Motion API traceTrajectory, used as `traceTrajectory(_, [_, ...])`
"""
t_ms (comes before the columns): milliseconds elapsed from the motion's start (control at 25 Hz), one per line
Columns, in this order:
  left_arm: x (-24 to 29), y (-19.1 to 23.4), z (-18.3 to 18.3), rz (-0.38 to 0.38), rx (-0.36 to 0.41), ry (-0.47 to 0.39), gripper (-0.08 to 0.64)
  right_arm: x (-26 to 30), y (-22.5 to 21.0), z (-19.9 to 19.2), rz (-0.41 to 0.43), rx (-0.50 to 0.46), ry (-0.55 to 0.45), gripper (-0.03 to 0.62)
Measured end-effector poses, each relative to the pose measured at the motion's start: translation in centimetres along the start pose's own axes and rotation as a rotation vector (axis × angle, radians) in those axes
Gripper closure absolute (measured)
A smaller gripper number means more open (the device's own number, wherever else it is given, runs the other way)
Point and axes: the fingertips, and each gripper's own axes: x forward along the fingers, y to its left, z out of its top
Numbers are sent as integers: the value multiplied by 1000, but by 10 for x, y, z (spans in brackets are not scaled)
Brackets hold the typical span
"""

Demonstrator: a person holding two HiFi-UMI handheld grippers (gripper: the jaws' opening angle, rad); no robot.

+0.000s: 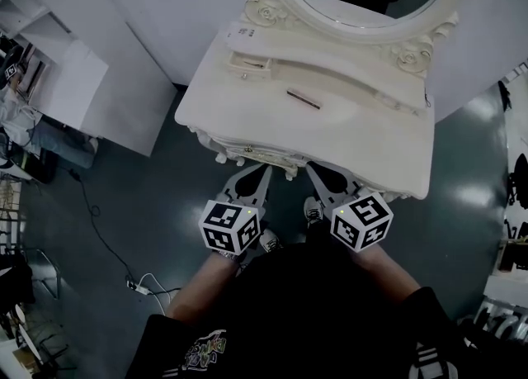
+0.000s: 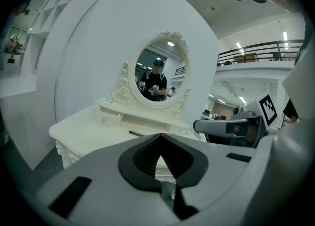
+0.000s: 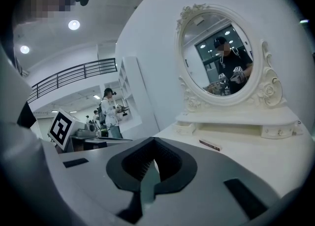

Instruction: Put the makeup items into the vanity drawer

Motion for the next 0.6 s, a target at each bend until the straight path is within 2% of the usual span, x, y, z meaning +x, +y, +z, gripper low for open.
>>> traceTrajectory(600, [50, 5, 11, 63, -25, 8, 560, 22, -54, 14, 59, -1, 36, 563])
